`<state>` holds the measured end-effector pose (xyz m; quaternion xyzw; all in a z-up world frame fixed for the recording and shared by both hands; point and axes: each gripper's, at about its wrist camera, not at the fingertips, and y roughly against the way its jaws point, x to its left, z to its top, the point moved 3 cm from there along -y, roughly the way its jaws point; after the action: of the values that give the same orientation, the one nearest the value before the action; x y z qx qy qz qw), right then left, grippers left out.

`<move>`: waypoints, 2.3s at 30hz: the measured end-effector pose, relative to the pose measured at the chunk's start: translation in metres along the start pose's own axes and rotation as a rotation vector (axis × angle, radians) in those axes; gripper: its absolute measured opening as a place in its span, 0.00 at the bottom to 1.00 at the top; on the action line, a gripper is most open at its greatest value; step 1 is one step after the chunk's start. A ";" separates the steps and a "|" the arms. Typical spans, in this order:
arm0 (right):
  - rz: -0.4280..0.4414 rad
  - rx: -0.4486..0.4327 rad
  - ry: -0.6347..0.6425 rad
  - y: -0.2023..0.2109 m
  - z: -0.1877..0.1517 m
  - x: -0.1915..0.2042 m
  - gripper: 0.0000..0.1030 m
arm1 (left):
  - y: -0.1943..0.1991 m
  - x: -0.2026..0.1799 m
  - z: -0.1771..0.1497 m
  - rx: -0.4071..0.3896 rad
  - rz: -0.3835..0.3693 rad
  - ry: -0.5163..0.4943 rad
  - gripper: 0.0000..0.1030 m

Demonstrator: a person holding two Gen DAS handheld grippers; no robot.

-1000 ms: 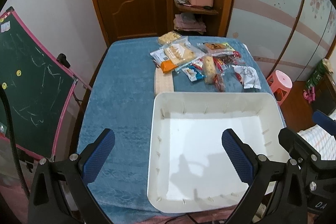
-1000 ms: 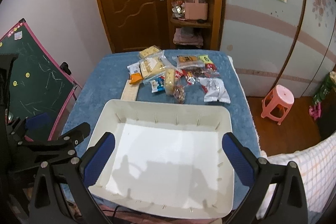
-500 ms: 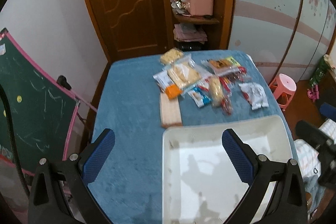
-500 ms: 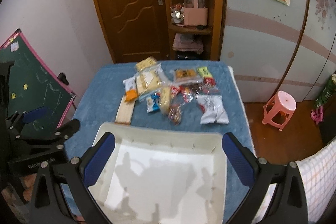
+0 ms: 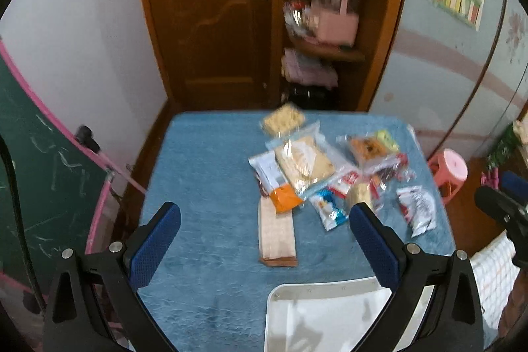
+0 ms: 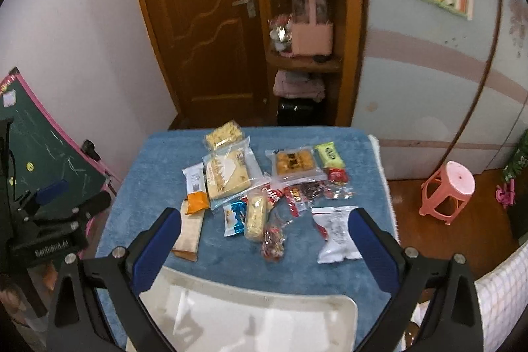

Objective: Organize snacks
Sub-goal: 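Grasp the brown paper-wrapped bar with the left tool while the right tool grasps a clear cracker bag, then carry both snacks over the white tray and open both tools to drop them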

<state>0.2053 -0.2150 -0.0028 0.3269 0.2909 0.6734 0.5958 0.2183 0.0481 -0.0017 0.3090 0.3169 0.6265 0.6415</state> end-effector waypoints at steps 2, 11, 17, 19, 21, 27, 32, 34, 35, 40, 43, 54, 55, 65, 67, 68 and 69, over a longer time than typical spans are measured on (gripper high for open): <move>0.004 0.047 0.011 -0.029 0.002 0.003 0.88 | -0.029 -0.002 -0.003 0.060 -0.014 0.003 0.99; 0.056 0.293 -0.071 -0.166 -0.012 -0.003 0.64 | -0.168 -0.009 -0.032 0.333 0.020 -0.020 0.99; 0.055 0.399 -0.092 -0.221 -0.027 -0.006 0.55 | -0.215 -0.012 -0.040 0.433 0.035 0.010 0.99; 0.063 0.418 -0.095 -0.229 -0.030 -0.006 0.48 | -0.224 -0.015 -0.042 0.456 0.041 0.014 0.99; 0.075 0.431 -0.091 -0.234 -0.034 -0.007 0.41 | -0.232 -0.018 -0.042 0.491 0.038 0.017 0.99; 0.089 0.412 -0.067 -0.229 -0.035 -0.004 0.31 | -0.257 -0.021 -0.053 0.606 0.031 0.043 0.70; 0.096 0.375 -0.057 -0.215 -0.032 -0.006 0.28 | -0.259 -0.021 -0.059 0.596 0.021 0.060 0.53; 0.107 0.351 -0.069 -0.205 -0.029 -0.009 0.28 | -0.253 -0.016 -0.061 0.579 0.023 0.076 0.52; 0.112 0.343 -0.074 -0.200 -0.028 -0.010 0.28 | -0.250 -0.014 -0.061 0.566 0.023 0.085 0.52; 0.143 0.281 -0.116 -0.166 -0.017 -0.019 0.28 | -0.205 -0.008 -0.047 0.456 -0.004 0.089 0.52; 0.146 0.220 -0.130 -0.134 -0.009 -0.021 0.28 | -0.156 -0.010 -0.035 0.357 -0.041 0.067 0.52; 0.273 0.104 -0.131 -0.045 -0.001 -0.007 0.28 | 0.007 -0.020 -0.021 0.099 -0.170 0.015 0.53; 0.282 0.111 -0.130 -0.044 -0.002 -0.005 0.28 | 0.014 -0.023 -0.024 0.092 -0.174 0.006 0.53; 0.267 0.183 -0.236 -0.063 -0.025 -0.031 0.28 | 0.024 -0.042 -0.050 0.130 -0.194 -0.047 0.53; 0.265 0.186 -0.262 -0.063 -0.029 -0.037 0.28 | 0.025 -0.044 -0.053 0.132 -0.201 -0.054 0.53; 0.264 0.182 -0.266 -0.062 -0.030 -0.038 0.28 | 0.026 -0.046 -0.054 0.131 -0.199 -0.060 0.53; 0.269 0.181 -0.264 -0.059 -0.031 -0.038 0.28 | 0.028 -0.048 -0.058 0.128 -0.199 -0.065 0.53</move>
<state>0.2193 -0.2454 -0.0716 0.5003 0.2234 0.6695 0.5016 0.1549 0.0009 -0.0134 0.3365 0.3642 0.5279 0.6895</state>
